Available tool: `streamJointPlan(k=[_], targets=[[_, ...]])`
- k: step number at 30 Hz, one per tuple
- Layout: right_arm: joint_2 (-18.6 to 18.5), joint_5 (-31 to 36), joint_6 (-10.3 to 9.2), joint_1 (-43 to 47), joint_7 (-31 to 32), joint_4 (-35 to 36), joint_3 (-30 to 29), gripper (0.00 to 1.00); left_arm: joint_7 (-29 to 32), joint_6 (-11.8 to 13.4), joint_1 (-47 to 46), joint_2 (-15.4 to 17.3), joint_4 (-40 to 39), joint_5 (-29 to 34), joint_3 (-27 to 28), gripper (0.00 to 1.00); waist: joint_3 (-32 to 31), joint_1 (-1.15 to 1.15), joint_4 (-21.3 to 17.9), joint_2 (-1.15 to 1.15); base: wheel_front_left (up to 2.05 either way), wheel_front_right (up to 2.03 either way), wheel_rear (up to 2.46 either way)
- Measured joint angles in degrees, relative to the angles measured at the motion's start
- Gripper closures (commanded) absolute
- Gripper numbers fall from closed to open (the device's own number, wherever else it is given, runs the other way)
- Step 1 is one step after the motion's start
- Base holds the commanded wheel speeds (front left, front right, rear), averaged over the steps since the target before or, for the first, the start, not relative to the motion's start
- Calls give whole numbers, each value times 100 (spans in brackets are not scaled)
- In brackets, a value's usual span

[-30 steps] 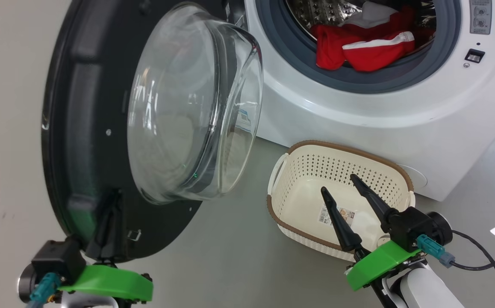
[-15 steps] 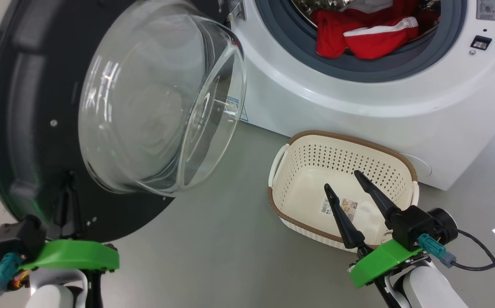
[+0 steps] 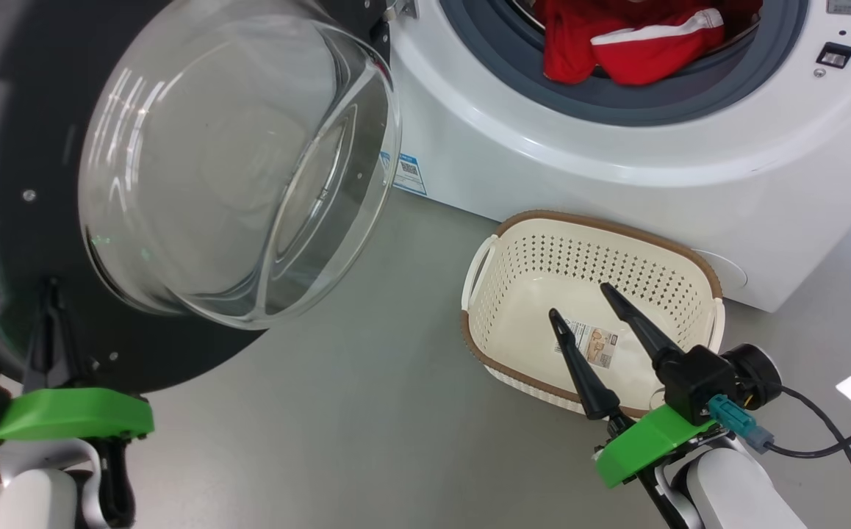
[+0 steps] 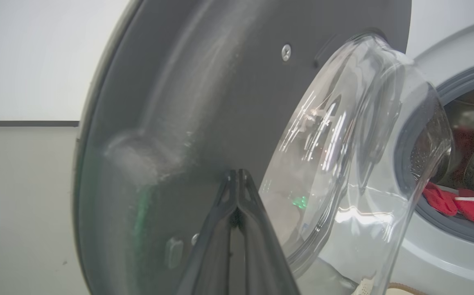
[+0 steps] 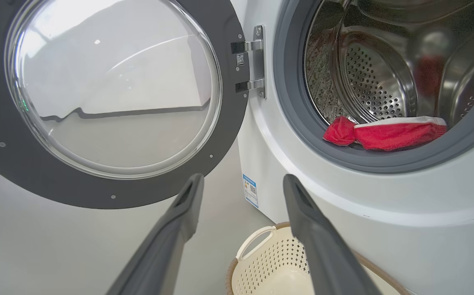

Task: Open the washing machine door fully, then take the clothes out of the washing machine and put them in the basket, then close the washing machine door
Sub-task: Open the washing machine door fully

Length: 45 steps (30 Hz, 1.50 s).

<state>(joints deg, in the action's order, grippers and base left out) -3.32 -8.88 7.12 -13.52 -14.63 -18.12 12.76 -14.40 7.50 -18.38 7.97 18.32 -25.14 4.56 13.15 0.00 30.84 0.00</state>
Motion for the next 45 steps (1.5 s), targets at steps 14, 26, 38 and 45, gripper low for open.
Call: streamJointPlan(k=[14,26,38,45], targets=[[-8,192,0,-115,11,-43,70,0,-15,-459,-522,-53,733,357,864,100,165,0,-33,0,0,0,0],[-15,349,0,-116,160,118,-86,0,-16,-651,-1206,-31,1551,725,1477,100,349,0,-81,0,0,0,0],[-13,353,0,-58,192,256,-269,0,-16,-914,-1358,-193,1714,1104,1783,100,255,0,-102,0,0,0,0],[-12,147,0,-48,99,202,-249,0,-16,-1013,-1126,-345,1160,1386,1737,78,30,0,-139,0,0,0,0]])
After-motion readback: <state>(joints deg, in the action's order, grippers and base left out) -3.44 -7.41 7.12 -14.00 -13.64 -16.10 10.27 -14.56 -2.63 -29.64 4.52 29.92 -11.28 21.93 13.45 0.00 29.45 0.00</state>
